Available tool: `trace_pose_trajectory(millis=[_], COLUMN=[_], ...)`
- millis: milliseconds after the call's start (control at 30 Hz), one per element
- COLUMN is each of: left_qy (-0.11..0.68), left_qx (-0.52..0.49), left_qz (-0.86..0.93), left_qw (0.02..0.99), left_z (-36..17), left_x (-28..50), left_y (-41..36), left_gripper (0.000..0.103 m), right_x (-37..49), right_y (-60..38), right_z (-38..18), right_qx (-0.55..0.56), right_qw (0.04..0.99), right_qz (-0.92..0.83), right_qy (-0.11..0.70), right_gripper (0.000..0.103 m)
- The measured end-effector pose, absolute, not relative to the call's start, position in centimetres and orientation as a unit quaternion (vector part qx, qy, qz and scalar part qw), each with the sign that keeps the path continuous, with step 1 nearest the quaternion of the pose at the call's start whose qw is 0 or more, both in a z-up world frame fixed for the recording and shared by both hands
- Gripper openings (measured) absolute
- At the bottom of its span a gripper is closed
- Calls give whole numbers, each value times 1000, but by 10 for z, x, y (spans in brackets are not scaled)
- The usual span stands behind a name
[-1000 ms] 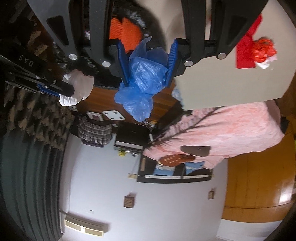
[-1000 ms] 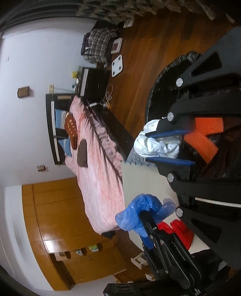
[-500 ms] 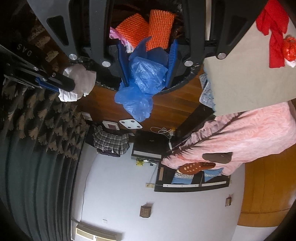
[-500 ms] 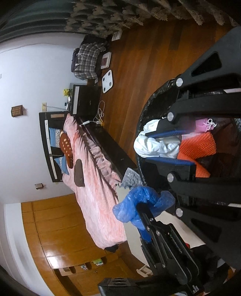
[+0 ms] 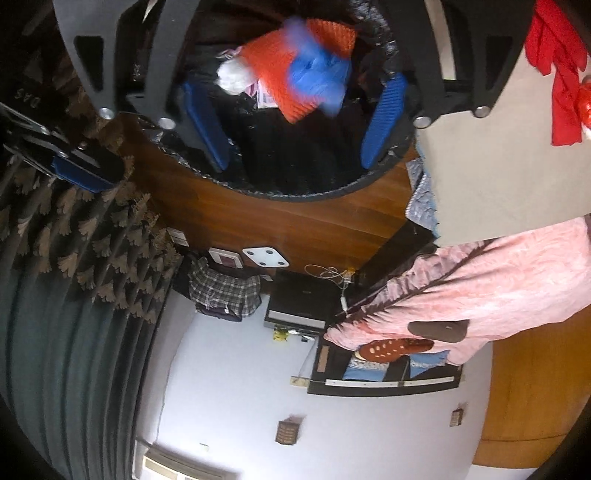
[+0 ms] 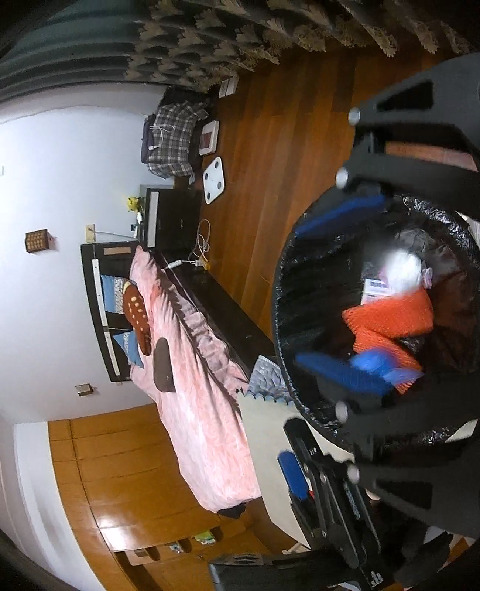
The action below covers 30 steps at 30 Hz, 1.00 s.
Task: Collect trash
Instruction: 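Carry both bags over the bin and open both tools to drop them, then grasp the red plastic bag on the table with the left tool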
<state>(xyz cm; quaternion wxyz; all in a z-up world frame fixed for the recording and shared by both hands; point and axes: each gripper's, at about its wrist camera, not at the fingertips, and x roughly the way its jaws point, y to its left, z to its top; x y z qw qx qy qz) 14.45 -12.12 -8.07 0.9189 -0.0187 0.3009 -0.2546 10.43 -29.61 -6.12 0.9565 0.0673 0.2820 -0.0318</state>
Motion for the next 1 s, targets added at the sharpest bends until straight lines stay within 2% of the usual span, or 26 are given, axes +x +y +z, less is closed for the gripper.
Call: trace_pose_trajectory(millis=[33, 67, 333, 1000], left_qy=[300, 297, 271, 256], left_qx=[-19, -19, -19, -35], left_qz=[-252, -248, -192, -43], left_qw=[920, 922, 943, 965], left_z=[-80, -78, -62, -67], left_x=[144, 142, 130, 94], left_y=[-117, -113, -56, 93], left_gripper=[79, 80, 89, 90], right_x=[103, 102, 99, 137], right_y=[-296, -295, -278, -148], right_z=[-61, -60, -47, -49], right_qx=[67, 68, 62, 31], right_qw=[957, 957, 961, 956], right_qz=[-35, -37, -27, 77], right_qy=[280, 279, 268, 282], right_gripper=[89, 94, 97, 98])
